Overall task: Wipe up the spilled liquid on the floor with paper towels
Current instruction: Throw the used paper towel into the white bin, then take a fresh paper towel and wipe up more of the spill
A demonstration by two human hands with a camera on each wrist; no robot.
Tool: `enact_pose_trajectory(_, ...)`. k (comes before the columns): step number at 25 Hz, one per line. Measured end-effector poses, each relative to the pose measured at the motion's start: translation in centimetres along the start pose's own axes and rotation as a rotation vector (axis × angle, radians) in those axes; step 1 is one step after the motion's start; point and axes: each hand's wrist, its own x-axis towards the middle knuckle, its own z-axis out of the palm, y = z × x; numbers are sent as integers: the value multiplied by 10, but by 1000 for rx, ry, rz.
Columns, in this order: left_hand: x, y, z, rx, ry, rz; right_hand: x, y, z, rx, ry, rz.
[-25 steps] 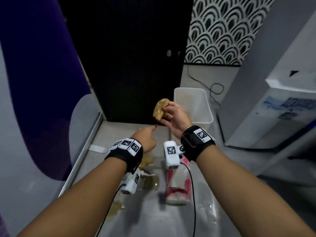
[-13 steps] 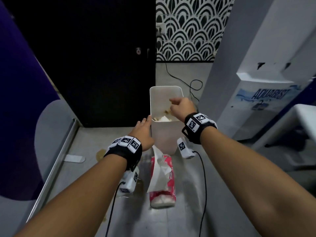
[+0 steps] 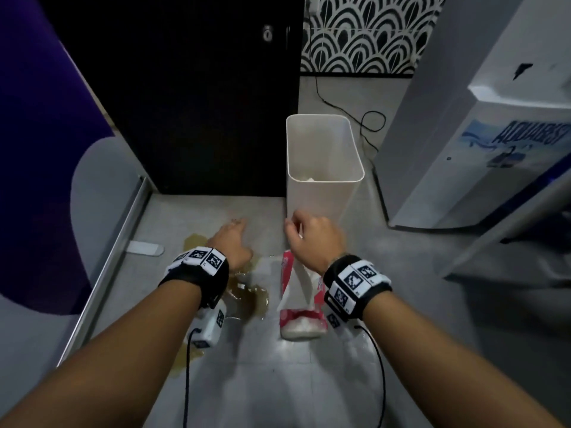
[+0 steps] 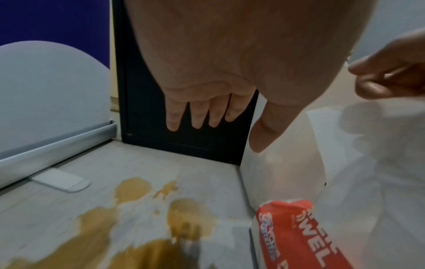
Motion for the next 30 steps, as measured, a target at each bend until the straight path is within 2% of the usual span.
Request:
enact_pose_trajectory(4, -21, -34, 20, -100, -56, -91, -24, -3, 17, -339, -148, 116)
enact_pose_trajectory(6, -34, -44, 27, -114, -70, -110, -29, -4, 20, -373, -176, 143)
enact_pose_trajectory(10, -43, -58, 33, -108, -92, -144, -29, -10, 7, -216, -154, 163)
enact_pose_trajectory(16, -56, -66, 30, -208, -73, -145, -18, -43, -56, 100, 84, 82)
enact_pose_trajectory(19, -61, -76, 27, -244, -56, -137, -13, -74, -66, 417, 48, 29)
enact_pose_trajectory(21, -70, -83, 26, -252, -31, -116, -11, -92, -50, 609, -18, -5)
enact_pose_trajectory(26, -107, -119, 22, -372, 123, -135, -19, -119, 35, 493, -71, -124)
enact_pose_trajectory(28, -122, -140, 26, -502, 201, -194, -28, -126, 70, 533, -129, -105)
enact_pose_trajectory(30, -133, -161, 34, -662, 301, -287, -33, -132, 105, 676, -216, -36)
